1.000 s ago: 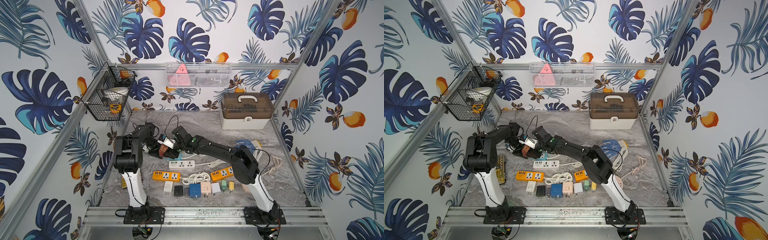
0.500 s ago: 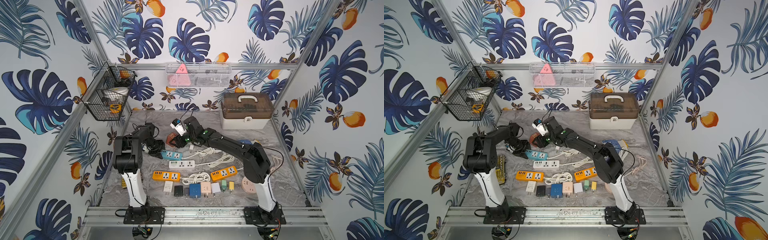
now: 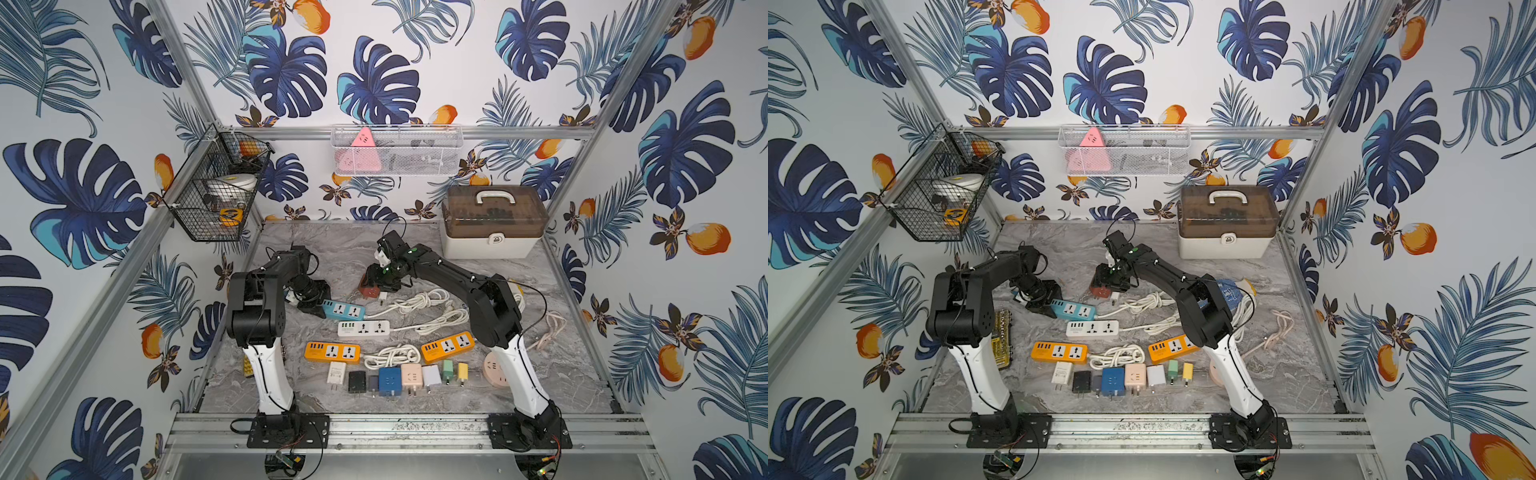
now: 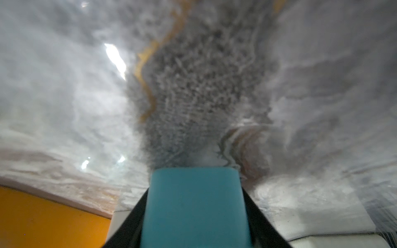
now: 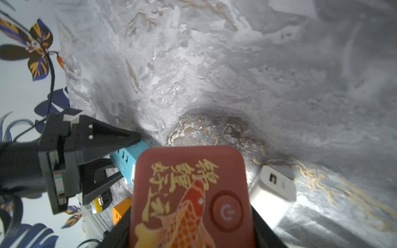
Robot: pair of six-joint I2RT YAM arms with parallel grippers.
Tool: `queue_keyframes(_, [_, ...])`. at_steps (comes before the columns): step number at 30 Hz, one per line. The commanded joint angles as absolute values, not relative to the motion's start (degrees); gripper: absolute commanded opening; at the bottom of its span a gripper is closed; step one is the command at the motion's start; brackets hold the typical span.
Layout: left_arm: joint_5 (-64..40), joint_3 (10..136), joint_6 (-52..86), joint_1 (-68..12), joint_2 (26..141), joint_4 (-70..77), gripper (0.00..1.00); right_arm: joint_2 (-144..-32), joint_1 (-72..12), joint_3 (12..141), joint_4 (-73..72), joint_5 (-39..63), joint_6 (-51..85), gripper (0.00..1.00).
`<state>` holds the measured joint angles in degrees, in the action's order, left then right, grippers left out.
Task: Pull the plug off the socket
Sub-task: Place the plug at the center of the board.
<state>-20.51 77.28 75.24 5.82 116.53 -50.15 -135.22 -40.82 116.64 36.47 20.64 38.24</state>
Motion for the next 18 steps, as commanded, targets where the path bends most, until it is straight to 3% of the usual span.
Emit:
queue_keyframes(1, [-15.21,75.85,74.71,5.19,118.74,-45.26,0.10,-137.50,-41.14,120.46,38.99,23.99,45.82,0.29])
queue_keyframes(13, [-14.85,75.59,75.58,4.59,118.56,-44.99,0.10,-140.32,-41.73,123.80,46.31,21.45,55.43,0.34])
queue_keyframes(18, [-14.85,75.24,75.73,4.32,118.48,-44.83,0.11,-141.57,-41.75,123.98,45.66,21.73,58.41,0.44])
